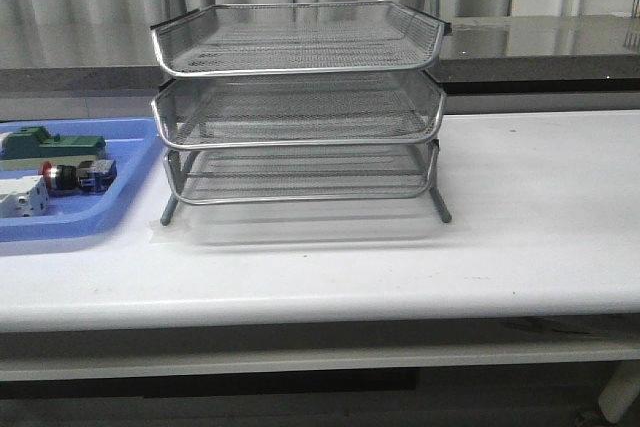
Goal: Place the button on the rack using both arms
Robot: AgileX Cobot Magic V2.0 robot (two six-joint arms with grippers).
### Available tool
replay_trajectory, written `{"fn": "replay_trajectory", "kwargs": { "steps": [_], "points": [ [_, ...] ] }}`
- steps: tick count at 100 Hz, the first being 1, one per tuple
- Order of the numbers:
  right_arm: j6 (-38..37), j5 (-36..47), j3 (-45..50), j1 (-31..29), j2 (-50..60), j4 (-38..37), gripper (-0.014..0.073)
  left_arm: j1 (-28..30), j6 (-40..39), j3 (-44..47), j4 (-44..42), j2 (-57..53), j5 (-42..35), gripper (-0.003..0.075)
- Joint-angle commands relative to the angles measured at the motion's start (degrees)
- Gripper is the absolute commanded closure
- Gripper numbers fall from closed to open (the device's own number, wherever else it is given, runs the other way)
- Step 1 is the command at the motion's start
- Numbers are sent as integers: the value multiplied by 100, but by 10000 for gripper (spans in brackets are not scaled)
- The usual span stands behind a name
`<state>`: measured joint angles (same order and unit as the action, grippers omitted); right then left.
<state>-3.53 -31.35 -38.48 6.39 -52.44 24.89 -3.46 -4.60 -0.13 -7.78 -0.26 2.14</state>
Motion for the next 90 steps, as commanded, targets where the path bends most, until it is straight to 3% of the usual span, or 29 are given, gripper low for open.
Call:
{"fn": "replay_trajectory", "kwargs": {
  "steps": [1, 35, 90],
  "points": [
    [26, 535, -214, 13, -223, 494, 178, 7, -57, 318, 15, -180, -473, 741],
    [299, 1454, -320, 585, -1829, 1360, 178, 7, -57, 318, 15, -180, -473, 741],
    [305, 1429, -1844, 806, -3730, 1867, 178, 7, -57, 318, 15, -180, -473, 741]
  ]
}}
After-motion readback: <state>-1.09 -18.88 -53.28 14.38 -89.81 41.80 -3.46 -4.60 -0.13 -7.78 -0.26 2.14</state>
